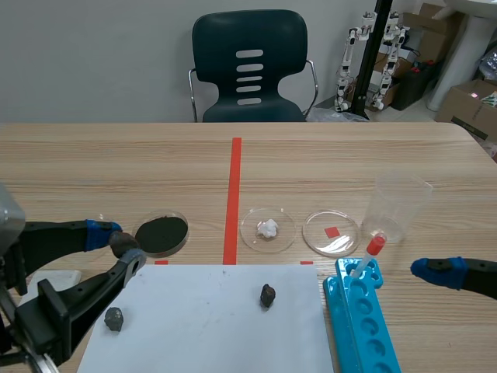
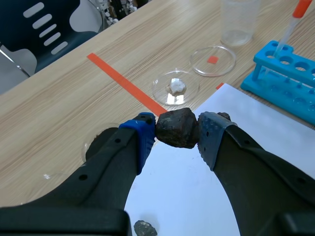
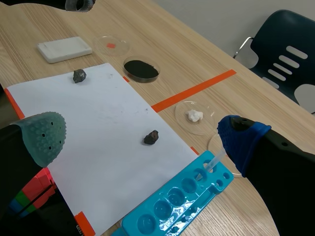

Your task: Rub the mineral on the streak plate

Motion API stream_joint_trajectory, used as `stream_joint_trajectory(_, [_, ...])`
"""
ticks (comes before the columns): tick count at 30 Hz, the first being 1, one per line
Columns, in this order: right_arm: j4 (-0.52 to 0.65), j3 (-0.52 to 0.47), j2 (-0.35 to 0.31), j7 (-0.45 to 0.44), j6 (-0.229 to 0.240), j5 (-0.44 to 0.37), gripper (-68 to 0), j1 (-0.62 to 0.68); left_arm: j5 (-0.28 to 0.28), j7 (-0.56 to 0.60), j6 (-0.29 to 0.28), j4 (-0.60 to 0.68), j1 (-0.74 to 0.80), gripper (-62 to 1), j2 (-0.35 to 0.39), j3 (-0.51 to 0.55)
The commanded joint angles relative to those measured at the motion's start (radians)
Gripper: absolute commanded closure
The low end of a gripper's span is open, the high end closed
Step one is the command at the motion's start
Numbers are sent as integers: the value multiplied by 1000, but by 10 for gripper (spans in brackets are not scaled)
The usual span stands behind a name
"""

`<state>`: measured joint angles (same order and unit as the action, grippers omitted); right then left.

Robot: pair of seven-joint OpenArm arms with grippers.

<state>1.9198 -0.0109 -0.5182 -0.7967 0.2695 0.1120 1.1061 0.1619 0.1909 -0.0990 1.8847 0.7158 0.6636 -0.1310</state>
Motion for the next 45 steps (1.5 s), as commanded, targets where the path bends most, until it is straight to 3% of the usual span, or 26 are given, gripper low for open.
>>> stream_joint_trajectory(1, [14, -6, -3, -18, 0, -13, -653, -6, 10, 21, 2, 0, -10, -132, -20, -1])
stream_joint_trajectory(22, [14, -6, -3, -18, 0, -13, -653, -6, 3, 10, 2, -20, -21, -132, -35, -1])
stream_joint_trajectory(24, [14, -6, -3, -18, 0, -13, -653, -6, 45, -30, 11, -20, -21, -132, -35, -1])
stream_joint_trajectory(26, [14, -6, -3, -18, 0, -13, -653, -6, 87, -94, 47, -20, -21, -132, -35, -1])
stream_joint_trajectory(31, [14, -6, -3, -18, 0, -13, -653, -6, 112, -298, 116, -20, -32, -132, -56, -1])
stream_joint_trajectory(35, [14, -6, -3, -18, 0, -13, -653, -6, 161, -526, 150, -21, -94, -132, -97, 11])
stream_joint_trajectory(37, [14, -6, -3, -18, 0, -13, -653, -6, 195, -641, 214, -21, -129, -132, -115, 27])
stream_joint_trajectory(42, [14, -6, -3, -18, 0, -13, -653, -6, 220, -877, 364, -21, -227, -132, -134, 48])
stream_joint_trajectory(45, [14, -6, -3, -18, 0, -13, -653, -6, 231, -1011, 407, -25, -297, -132, -134, 63])
